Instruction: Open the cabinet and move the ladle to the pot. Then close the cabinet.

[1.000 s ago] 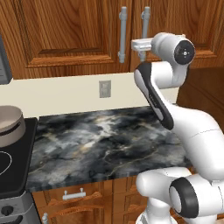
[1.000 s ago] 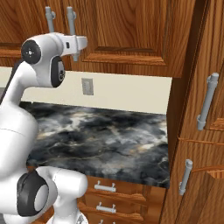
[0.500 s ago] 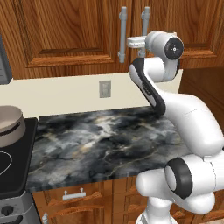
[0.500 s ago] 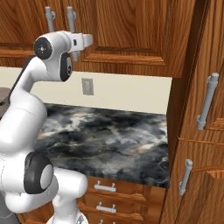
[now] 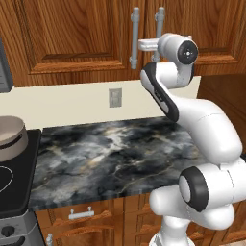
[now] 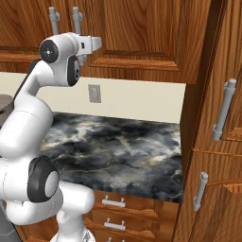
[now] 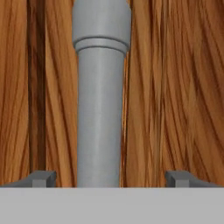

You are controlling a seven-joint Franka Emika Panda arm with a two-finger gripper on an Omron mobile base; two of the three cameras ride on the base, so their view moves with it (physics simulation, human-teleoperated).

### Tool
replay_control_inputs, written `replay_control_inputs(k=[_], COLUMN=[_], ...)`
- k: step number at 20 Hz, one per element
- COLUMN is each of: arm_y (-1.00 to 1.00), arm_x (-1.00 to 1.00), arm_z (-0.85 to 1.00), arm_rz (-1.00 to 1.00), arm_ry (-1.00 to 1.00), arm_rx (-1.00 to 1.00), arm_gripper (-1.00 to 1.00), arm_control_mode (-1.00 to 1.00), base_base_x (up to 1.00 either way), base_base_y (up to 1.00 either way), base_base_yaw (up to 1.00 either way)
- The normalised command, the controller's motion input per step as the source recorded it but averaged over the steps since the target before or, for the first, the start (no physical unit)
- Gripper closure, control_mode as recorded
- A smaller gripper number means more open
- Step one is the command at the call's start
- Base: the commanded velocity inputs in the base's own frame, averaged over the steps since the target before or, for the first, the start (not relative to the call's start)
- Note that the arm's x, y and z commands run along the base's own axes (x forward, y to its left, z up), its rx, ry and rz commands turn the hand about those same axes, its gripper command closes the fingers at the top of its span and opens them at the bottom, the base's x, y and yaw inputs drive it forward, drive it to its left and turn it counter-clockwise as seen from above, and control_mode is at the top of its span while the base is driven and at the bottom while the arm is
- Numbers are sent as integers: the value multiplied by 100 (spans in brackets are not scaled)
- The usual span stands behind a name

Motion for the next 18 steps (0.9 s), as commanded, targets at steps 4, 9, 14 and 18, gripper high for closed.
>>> replay_control_inputs(k=[4, 9, 14, 18], arm_y=[0, 0, 0, 0], arm_x=[25, 0, 0, 0], arm_z=[0, 0, 0, 0], arm_rz=[0, 0, 0, 0], arm_ry=[1, 0, 0, 0], arm_rx=[0, 0, 0, 0], arm_gripper=[-100, 100, 100, 100], arm_control_mode=[-100, -100, -100, -100], base_base_x=[0, 0, 0, 0], base_base_y=[0, 0, 0, 0], base_base_yaw=[0, 0, 0, 0])
